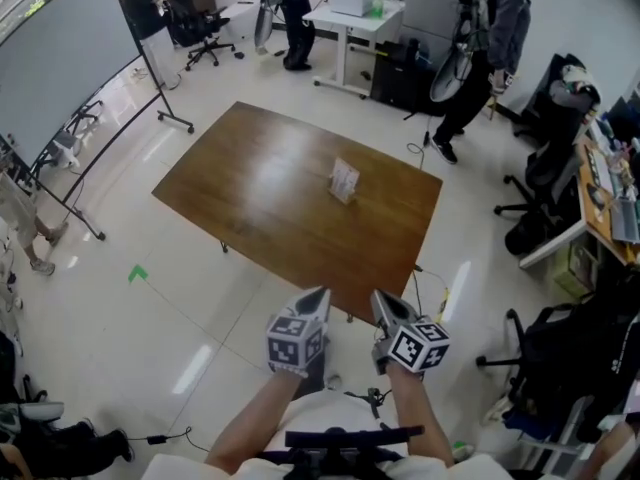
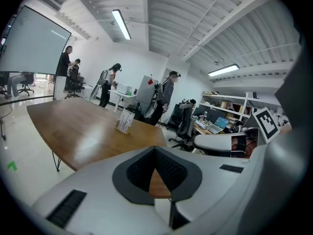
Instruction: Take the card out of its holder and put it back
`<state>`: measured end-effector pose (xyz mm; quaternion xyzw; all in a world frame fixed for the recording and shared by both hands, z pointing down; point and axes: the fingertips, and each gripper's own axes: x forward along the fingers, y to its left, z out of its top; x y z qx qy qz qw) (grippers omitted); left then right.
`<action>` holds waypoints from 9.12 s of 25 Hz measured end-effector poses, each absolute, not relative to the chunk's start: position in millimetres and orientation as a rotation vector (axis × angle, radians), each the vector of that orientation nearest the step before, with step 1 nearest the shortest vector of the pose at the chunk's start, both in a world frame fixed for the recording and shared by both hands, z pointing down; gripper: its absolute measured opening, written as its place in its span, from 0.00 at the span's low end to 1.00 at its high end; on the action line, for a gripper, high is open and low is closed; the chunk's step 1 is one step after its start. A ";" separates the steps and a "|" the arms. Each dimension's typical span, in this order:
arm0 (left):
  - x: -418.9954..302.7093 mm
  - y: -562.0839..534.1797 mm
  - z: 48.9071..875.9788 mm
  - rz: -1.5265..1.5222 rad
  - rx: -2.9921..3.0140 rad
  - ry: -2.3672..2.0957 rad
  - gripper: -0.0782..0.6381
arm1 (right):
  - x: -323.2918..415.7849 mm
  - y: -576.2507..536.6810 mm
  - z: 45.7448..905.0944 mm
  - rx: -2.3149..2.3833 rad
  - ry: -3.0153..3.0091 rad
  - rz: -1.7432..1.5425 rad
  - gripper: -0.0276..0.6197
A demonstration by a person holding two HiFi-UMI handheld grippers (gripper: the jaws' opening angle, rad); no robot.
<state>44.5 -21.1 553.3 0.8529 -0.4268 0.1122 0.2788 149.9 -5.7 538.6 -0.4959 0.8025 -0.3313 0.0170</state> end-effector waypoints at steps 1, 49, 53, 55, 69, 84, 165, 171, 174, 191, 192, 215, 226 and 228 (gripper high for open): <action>46.2 -32.1 551.4 0.300 2.293 -1.139 0.10 | 150.7 -15.9 538.2 -1.545 2.491 -1.031 0.05; 90.4 -291.3 615.5 0.449 2.311 -0.916 0.10 | 167.6 -368.1 648.7 -1.638 2.824 -0.891 0.35; 94.0 -302.7 625.2 0.479 2.299 -0.911 0.10 | 158.4 -381.5 662.2 -1.585 2.864 -0.908 0.35; 94.8 -308.5 628.4 0.488 2.292 -0.915 0.10 | 152.1 -386.3 668.4 -1.573 2.885 -0.916 0.35; 90.7 -317.9 638.1 0.505 2.273 -0.907 0.10 | 134.6 -405.2 693.4 -1.535 2.960 -0.907 0.19; 81.4 -308.9 641.2 0.493 2.247 -0.914 0.10 | 128.1 -406.0 684.0 -1.530 2.980 -0.845 0.08; 62.3 -248.0 567.1 0.360 2.276 -1.088 0.10 | 180.9 -296.1 496.2 -1.531 2.675 -0.497 0.08; 64.2 -249.2 581.6 0.417 2.274 -1.055 0.10 | 174.5 -326.5 515.9 -1.523 2.743 -0.528 0.08; 67.1 -250.5 588.5 0.436 2.283 -1.032 0.10 | 172.2 -341.1 531.4 -1.528 2.779 -0.551 0.08; 75.6 -273.2 617.9 0.502 2.306 -0.936 0.10 | 155.9 -393.5 604.3 -1.518 2.896 -0.686 0.08; 74.8 -274.0 619.5 0.505 2.305 -0.937 0.10 | 155.6 -394.4 607.4 -1.519 2.897 -0.691 0.08; 61.4 -278.1 633.4 0.519 2.258 -0.950 0.10 | 143.6 -405.9 640.8 -1.509 2.940 -0.753 0.08; 56.3 -282.1 636.7 0.511 2.236 -0.961 0.10 | 137.9 -405.4 657.7 -1.519 2.978 -0.782 0.08; 53.8 -281.5 638.4 0.516 2.231 -0.958 0.10 | 135.6 -405.2 661.1 -1.520 2.979 -0.792 0.08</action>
